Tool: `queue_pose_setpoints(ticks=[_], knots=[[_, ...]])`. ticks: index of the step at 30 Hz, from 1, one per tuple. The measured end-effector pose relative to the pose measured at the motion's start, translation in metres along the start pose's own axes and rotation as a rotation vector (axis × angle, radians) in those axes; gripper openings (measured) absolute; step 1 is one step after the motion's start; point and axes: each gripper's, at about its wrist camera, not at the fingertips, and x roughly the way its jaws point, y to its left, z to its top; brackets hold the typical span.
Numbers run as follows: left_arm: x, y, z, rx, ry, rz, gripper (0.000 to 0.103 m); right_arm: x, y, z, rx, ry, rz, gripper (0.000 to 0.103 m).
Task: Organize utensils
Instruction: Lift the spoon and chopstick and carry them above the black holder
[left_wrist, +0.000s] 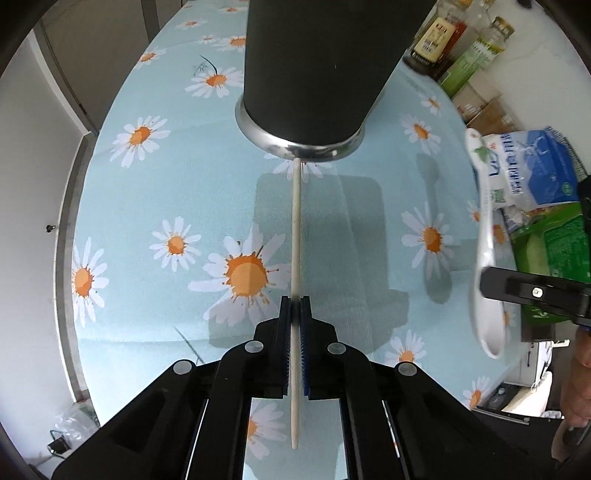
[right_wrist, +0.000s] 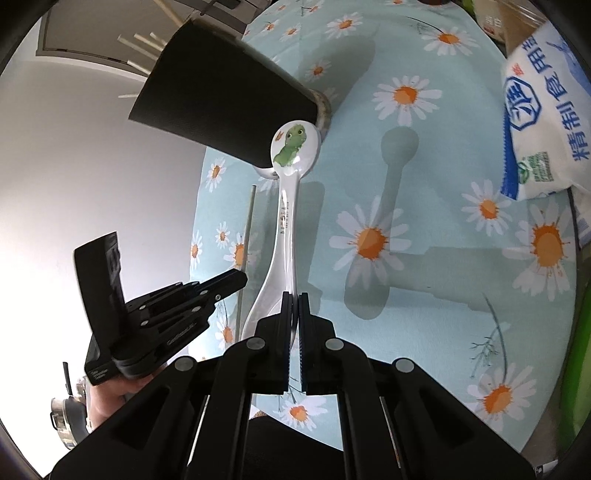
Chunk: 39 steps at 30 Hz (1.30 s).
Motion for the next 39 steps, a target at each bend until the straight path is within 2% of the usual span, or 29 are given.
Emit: queue_pose_setpoints(ticks=[8,13,16,20,30,39], knots=[[-0.046,0.016,-0.017,0.031,-0.110,-0.139,0.004,0.001,0.035,-0.008,-0.006,-0.092,-0.029,0.004],[-0.065,0.028,-0.018,0.046,-0.172,-0.285,0.004,-0.005,0.058,-0.015,-0.020,-0.170,-0.057,0.004],[-0.077,0.028,-0.016,0.065,-0.220,-0.342,0.004,-0.011,0.070,-0.019,-0.019,-0.232,-0.081,0.004],[-0.094,0.029,-0.011,0.101,-0.289,-0.372,0.004,-0.016,0.080,-0.023,-0.014,-0.296,-0.114,0.004],[-0.122,0.033,0.015,0.155,-0.406,-0.425,0.004,-0.036,0.104,-0.016,-0.065,-0.404,-0.088,0.004],[-0.146,0.032,0.040,0.150,-0.523,-0.467,0.004,-0.049,0.137,0.002,-0.252,-0.521,-0.217,0.004]])
